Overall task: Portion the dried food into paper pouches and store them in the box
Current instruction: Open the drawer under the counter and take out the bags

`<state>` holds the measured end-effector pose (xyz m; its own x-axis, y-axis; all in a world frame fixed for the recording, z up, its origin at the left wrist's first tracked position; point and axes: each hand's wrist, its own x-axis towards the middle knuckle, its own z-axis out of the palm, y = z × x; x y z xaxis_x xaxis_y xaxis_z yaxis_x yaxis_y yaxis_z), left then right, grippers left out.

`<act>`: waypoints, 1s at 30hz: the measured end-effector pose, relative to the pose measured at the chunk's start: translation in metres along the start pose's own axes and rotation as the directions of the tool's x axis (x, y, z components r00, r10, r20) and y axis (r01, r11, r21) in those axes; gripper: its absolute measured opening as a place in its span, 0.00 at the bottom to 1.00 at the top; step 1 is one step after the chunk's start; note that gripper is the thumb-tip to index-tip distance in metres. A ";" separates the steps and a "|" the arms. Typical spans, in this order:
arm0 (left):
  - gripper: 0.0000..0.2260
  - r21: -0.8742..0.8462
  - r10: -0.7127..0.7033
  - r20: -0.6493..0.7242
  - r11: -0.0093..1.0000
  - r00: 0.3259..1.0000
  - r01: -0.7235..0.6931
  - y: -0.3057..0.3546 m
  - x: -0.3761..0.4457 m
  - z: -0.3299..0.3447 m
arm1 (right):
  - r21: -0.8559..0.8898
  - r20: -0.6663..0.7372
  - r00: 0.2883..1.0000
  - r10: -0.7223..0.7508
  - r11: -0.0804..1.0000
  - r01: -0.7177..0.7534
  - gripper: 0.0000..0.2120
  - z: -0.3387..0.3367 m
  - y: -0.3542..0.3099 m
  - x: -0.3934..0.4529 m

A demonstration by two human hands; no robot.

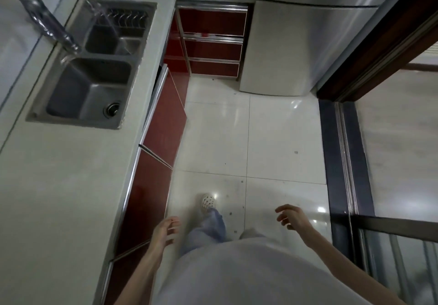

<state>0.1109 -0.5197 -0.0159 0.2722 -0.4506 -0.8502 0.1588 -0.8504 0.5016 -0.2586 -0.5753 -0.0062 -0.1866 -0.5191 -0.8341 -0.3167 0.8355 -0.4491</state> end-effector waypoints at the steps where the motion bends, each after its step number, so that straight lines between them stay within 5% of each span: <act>1: 0.10 0.015 0.010 0.007 1.000 1.000 -0.010 0.019 0.007 -0.001 | 0.004 -0.007 1.000 0.007 1.000 -0.007 0.15 0.004 -0.008 0.004; 8: 0.13 0.223 0.094 0.092 0.968 0.991 -0.112 0.136 0.053 0.002 | 0.083 -0.073 0.987 0.142 0.987 -0.136 0.14 0.008 -0.032 0.024; 18: 0.15 0.280 0.116 0.117 0.949 0.986 -0.145 0.281 0.141 0.051 | 0.123 -0.066 0.954 0.292 0.951 -0.283 0.14 -0.013 -0.102 0.108; 30: 0.10 0.070 0.054 -0.043 0.996 0.998 -0.051 0.384 0.190 0.104 | 0.002 0.002 0.998 0.064 0.998 -0.064 0.16 -0.082 -0.350 0.228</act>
<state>0.1251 -0.9605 -0.0016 0.3209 -0.4842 -0.8140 0.0778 -0.8431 0.5322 -0.2666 -1.0008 -0.0125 -0.2048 -0.4641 -0.8618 -0.3021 0.8674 -0.3953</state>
